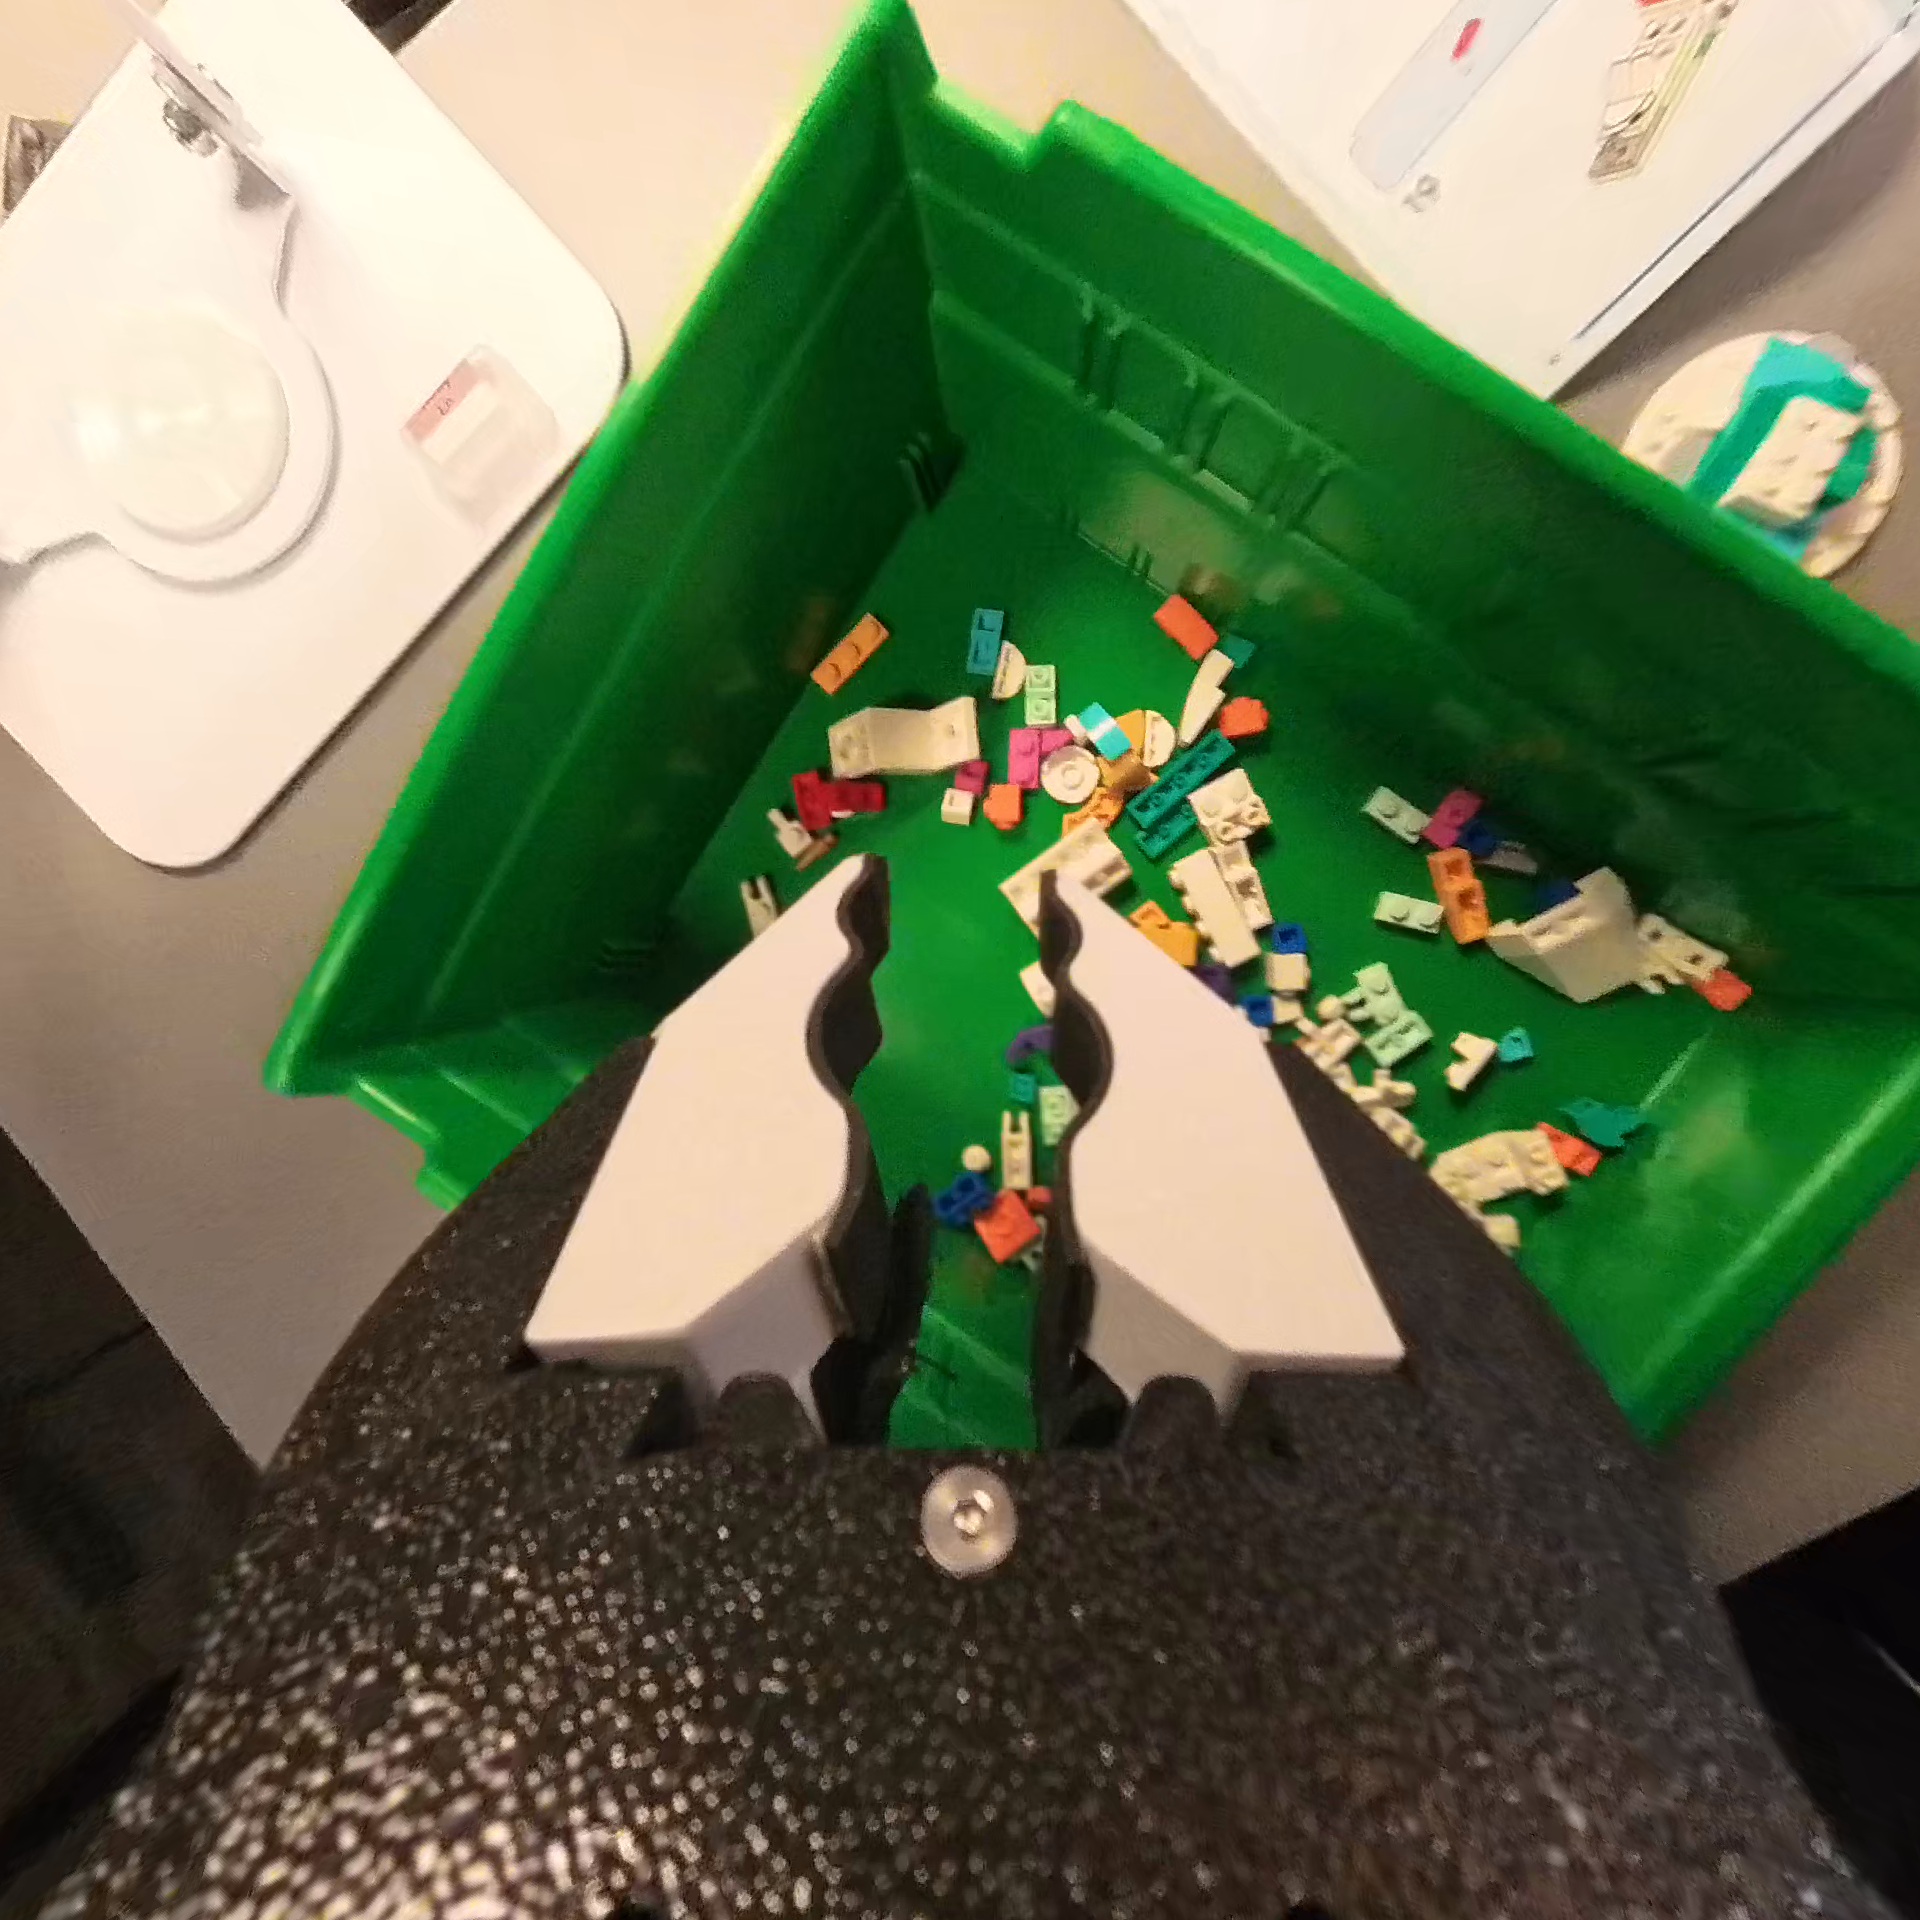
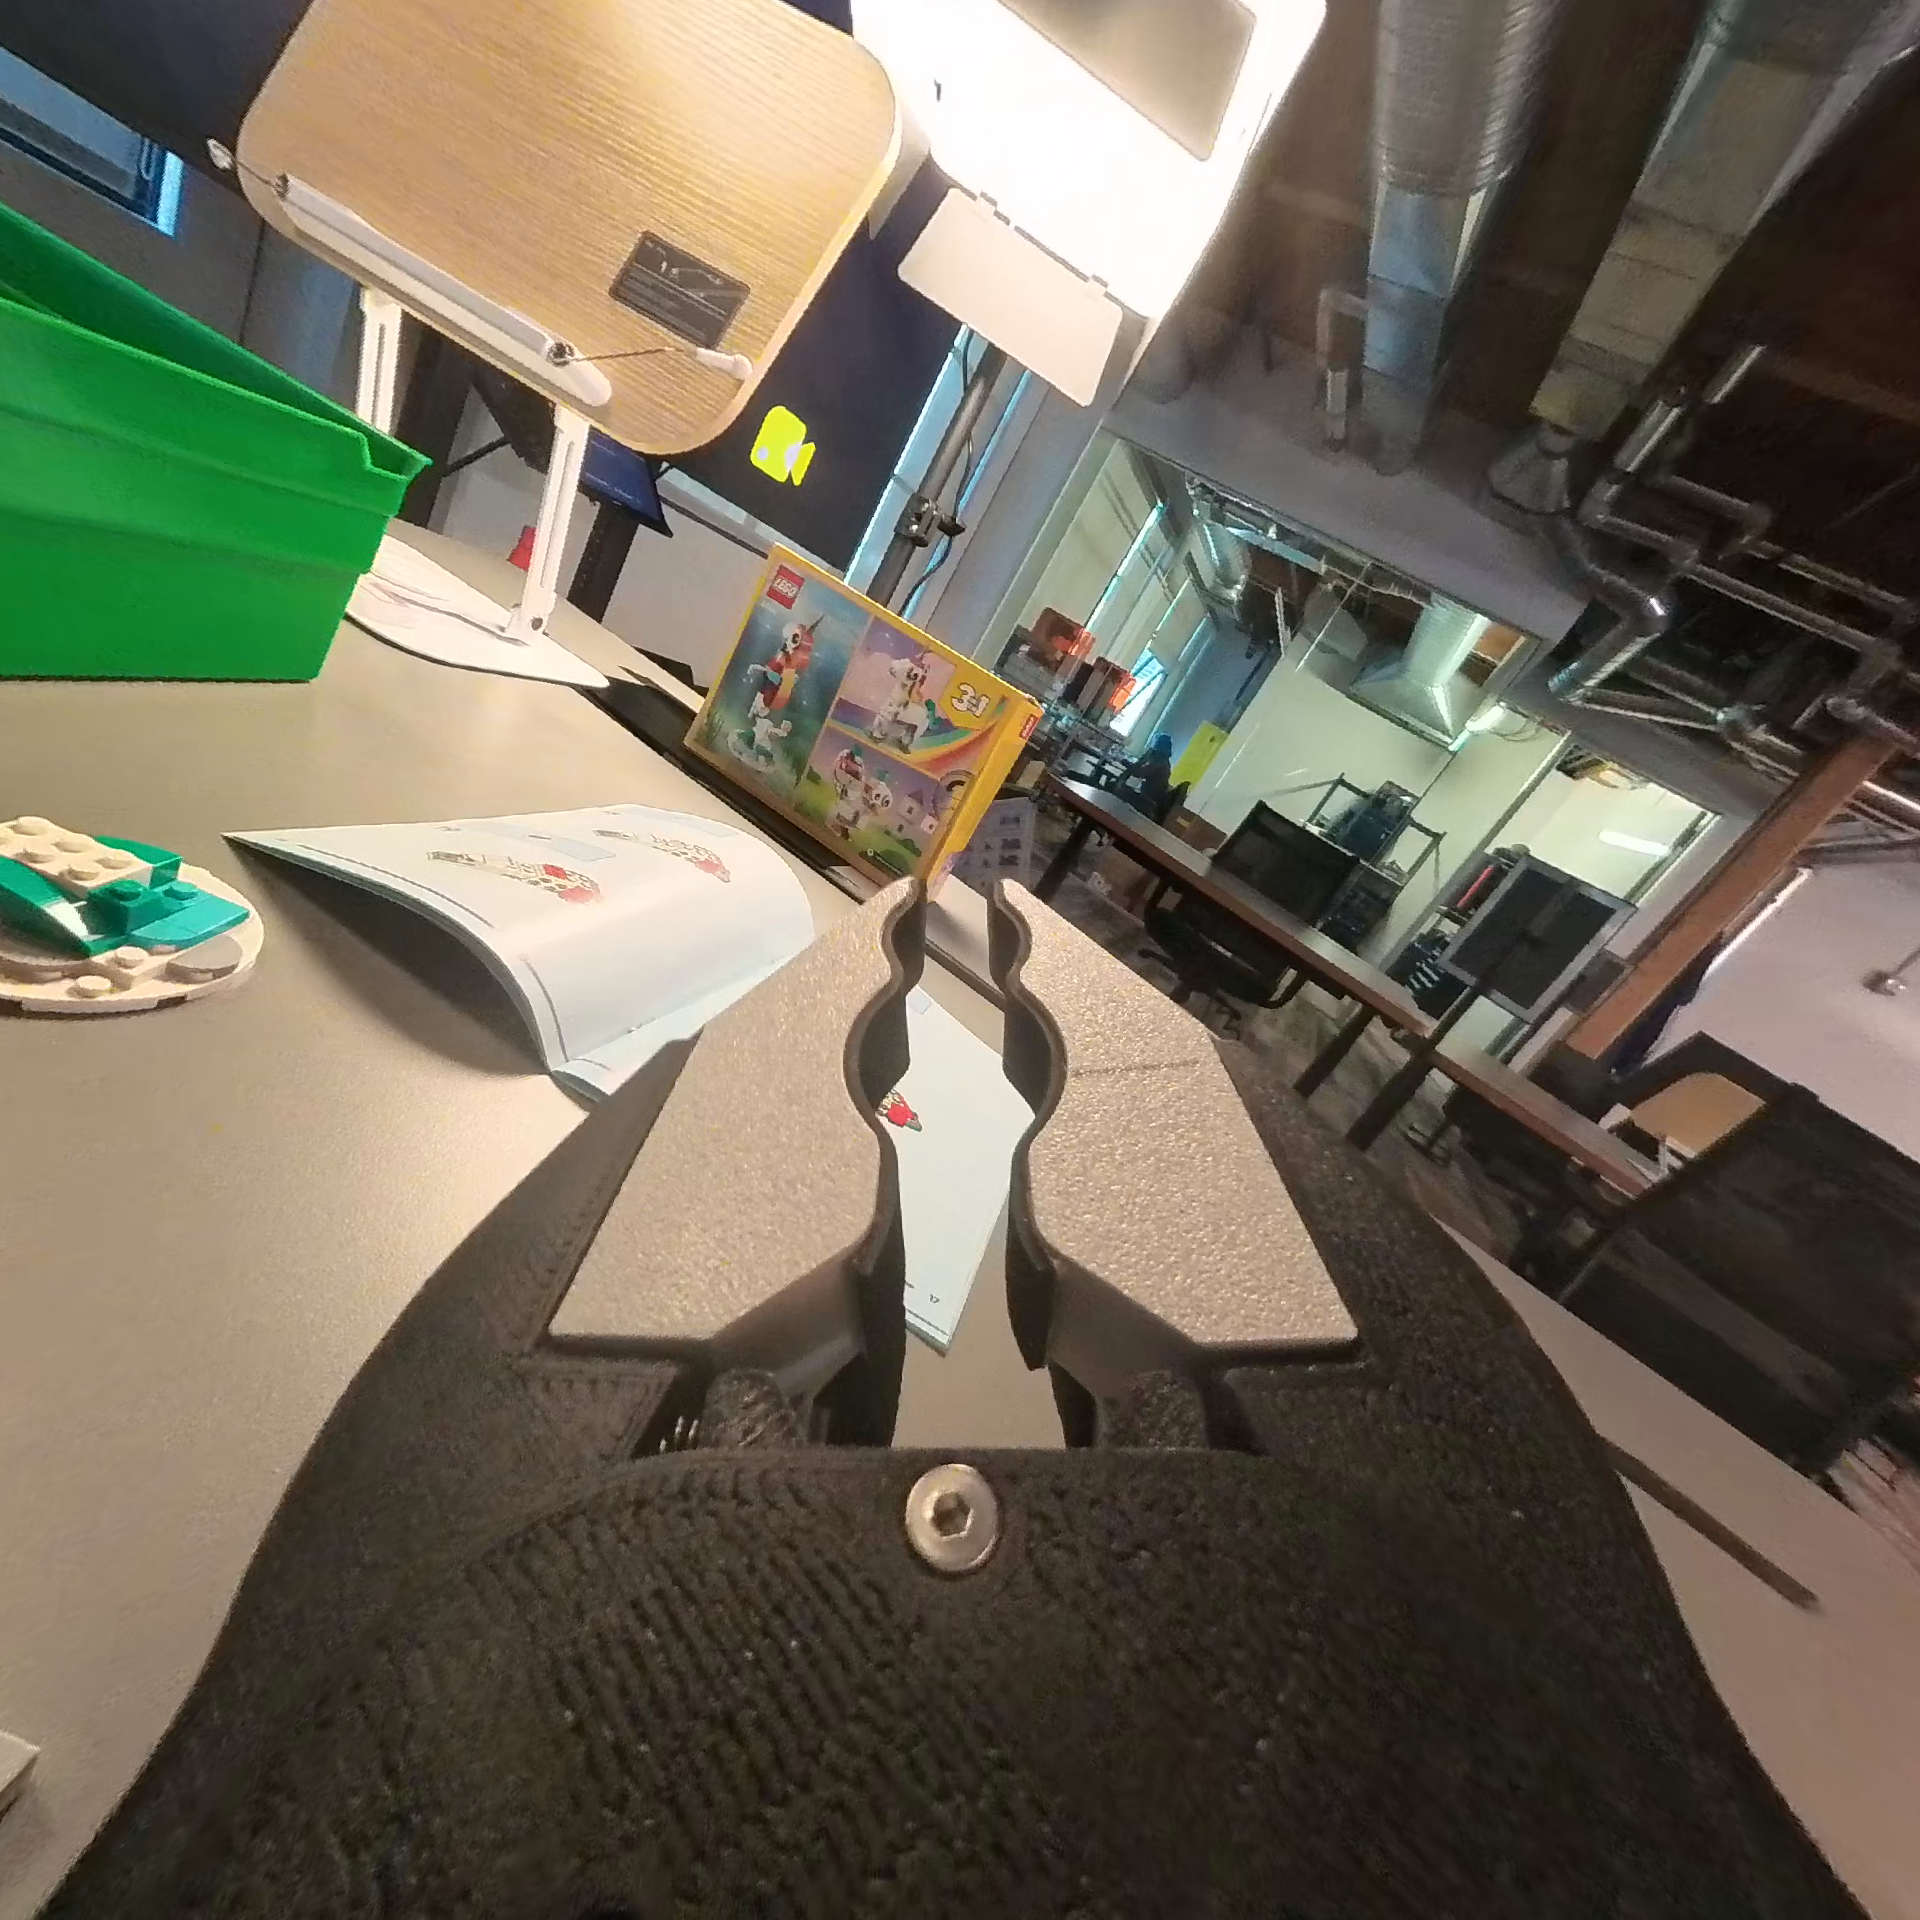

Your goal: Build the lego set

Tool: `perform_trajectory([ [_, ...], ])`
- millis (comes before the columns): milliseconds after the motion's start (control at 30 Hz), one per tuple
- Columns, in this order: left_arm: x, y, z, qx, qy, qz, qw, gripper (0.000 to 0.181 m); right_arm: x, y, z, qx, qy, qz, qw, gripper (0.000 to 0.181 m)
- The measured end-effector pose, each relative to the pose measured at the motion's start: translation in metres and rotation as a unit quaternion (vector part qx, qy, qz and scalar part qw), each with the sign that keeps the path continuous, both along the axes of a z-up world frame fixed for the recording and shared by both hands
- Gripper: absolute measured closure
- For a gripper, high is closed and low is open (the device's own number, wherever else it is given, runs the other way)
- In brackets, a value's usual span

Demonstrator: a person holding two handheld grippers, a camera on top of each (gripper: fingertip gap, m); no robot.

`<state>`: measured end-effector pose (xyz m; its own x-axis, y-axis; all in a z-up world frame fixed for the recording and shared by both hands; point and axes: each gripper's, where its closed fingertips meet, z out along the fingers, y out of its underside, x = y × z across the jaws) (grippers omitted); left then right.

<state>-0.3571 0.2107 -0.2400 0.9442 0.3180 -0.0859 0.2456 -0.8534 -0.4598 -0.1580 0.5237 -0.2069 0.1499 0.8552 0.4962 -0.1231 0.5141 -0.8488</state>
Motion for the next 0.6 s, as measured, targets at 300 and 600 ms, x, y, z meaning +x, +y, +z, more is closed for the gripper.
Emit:
perform_trajectory([
  [300,-0.004,0.003,-0.058,-0.116,-0.079,-0.017,0.99,0.159,-0.001,0.001,-0.001,0.005,-0.003,-0.004,1.0,0.171],
  [600,-0.002,0.014,-0.073,-0.095,-0.102,-0.024,0.99,0.162,-0.001,0.001,-0.001,0.005,-0.003,-0.004,1.0,0.171],
])
